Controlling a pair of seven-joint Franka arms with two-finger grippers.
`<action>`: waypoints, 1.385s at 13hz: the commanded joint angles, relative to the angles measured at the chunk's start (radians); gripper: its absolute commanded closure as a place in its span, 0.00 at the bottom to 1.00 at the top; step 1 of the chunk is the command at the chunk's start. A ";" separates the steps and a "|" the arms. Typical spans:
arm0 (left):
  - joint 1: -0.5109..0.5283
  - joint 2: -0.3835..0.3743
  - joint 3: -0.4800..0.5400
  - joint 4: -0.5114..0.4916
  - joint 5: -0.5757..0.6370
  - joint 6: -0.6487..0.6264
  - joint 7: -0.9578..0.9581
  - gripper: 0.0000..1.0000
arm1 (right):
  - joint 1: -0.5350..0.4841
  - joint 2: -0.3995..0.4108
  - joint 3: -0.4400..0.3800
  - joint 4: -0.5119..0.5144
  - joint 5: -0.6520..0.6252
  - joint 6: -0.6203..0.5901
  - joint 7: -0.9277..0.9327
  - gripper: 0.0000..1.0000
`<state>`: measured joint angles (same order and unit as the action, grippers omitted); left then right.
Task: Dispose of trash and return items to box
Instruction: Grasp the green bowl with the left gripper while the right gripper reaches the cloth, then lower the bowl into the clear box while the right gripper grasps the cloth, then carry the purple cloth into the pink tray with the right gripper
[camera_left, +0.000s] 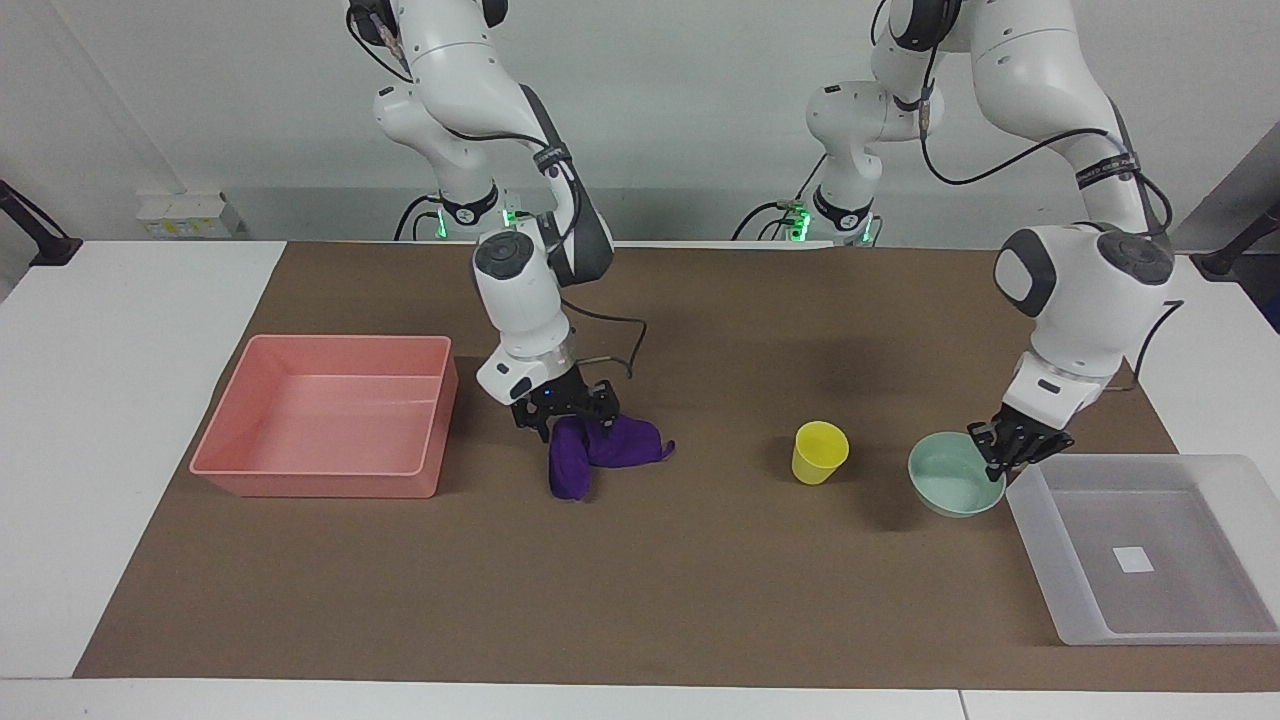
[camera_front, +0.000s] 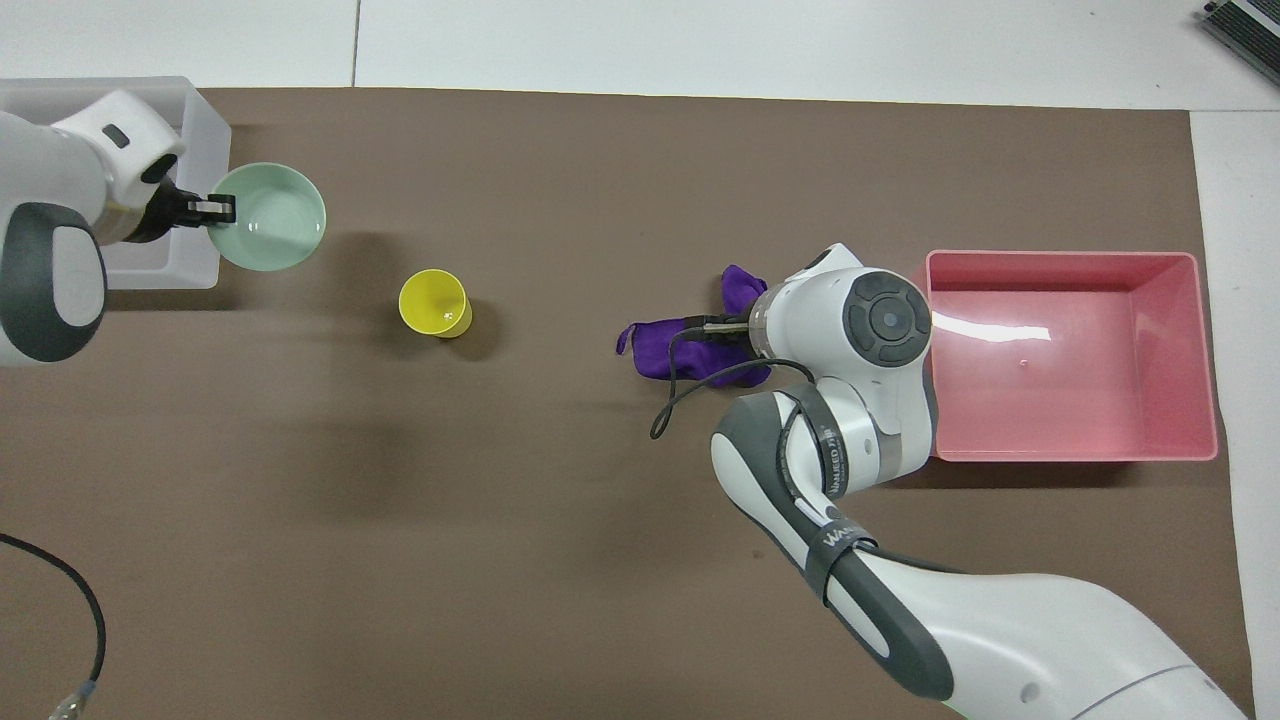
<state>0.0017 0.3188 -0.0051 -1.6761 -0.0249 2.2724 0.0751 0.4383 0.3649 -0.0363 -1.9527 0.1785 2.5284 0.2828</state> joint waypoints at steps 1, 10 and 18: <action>0.058 0.077 -0.006 0.139 0.003 -0.042 -0.008 1.00 | 0.002 0.009 -0.001 0.000 0.024 0.003 -0.013 0.00; 0.313 0.338 -0.035 0.489 0.007 -0.085 0.015 1.00 | -0.001 -0.095 -0.014 0.014 -0.040 -0.224 0.102 1.00; 0.324 0.356 -0.029 0.311 0.095 0.168 0.011 1.00 | -0.130 -0.303 -0.017 0.190 -0.160 -0.566 0.154 1.00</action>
<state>0.3309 0.7027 -0.0337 -1.2798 0.0419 2.3707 0.0852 0.3479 0.0925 -0.0592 -1.8145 0.0542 2.0421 0.4133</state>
